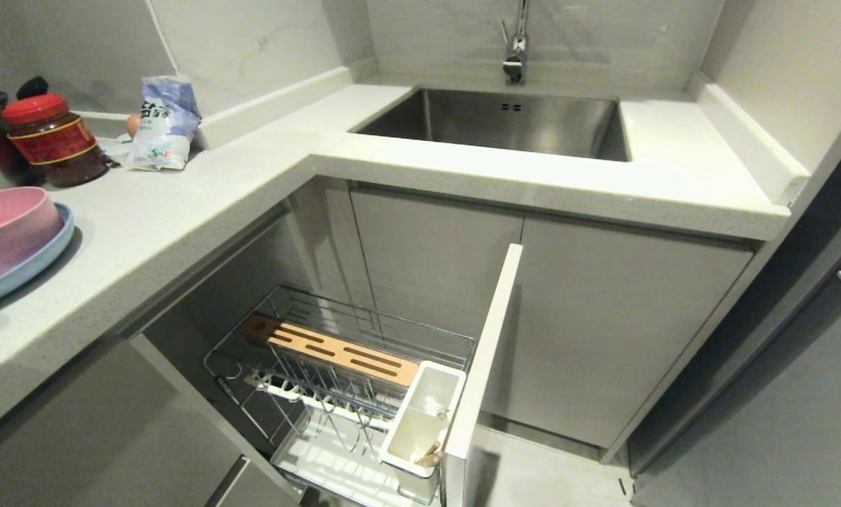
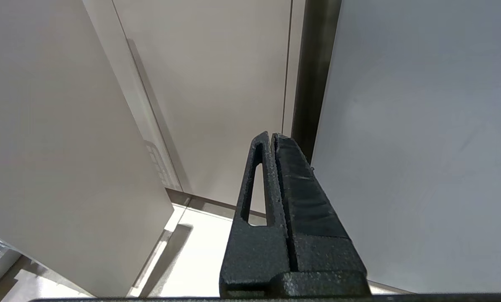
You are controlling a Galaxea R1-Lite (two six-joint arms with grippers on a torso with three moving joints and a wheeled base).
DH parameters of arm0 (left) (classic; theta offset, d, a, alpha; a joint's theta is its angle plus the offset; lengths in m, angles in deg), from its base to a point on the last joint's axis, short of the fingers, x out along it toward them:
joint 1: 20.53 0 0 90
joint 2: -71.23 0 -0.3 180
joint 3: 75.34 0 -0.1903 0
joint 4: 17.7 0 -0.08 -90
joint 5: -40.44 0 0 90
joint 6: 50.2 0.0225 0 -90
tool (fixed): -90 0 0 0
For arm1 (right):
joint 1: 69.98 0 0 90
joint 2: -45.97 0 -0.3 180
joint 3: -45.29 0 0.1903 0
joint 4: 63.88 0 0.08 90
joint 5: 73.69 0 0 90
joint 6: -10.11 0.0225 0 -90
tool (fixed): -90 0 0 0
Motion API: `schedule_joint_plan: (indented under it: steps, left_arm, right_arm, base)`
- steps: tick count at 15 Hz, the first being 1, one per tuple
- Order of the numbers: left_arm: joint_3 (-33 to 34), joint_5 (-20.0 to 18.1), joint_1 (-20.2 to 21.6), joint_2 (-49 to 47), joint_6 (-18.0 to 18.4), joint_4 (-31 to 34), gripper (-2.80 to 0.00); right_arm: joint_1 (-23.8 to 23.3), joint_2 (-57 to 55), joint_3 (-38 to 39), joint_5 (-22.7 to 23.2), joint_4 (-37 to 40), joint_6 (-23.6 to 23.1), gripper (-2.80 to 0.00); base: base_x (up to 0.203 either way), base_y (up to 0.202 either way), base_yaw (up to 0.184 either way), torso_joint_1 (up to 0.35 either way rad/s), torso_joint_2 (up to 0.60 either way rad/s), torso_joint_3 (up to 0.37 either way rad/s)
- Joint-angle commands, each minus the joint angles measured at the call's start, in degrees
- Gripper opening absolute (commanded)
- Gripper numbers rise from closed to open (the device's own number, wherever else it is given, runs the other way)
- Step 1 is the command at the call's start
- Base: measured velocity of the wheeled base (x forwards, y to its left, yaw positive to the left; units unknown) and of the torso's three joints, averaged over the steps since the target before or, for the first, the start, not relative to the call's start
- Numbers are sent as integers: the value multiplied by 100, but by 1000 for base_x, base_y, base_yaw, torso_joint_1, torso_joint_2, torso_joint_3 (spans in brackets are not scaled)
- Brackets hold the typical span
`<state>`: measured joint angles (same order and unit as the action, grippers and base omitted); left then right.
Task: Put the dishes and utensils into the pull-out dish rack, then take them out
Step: Close the cupboard
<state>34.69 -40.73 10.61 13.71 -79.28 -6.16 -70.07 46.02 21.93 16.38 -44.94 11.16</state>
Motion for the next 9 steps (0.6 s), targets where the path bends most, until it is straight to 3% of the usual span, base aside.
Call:
schedule_joint_plan:
  steps: [1, 3, 9]
  left_arm:
    - [379, -30, 18, -352, 60, -475, -280]
    - [523, -270, 18, -409, 69, -631, -280]
    - [766, -480, 6, -392, 69, -716, -280]
  right_arm:
    - [1, 4, 149, 1, -6, 1, -280]
    - [1, 4, 149, 1, -6, 1, -280]
    - [1, 4, 149, 1, -6, 1, -280]
  base:
    - [0, 0, 0, 0, 0, 0]
    - [0, 0, 0, 0, 0, 0]
    - [0, 0, 0, 0, 0, 0]
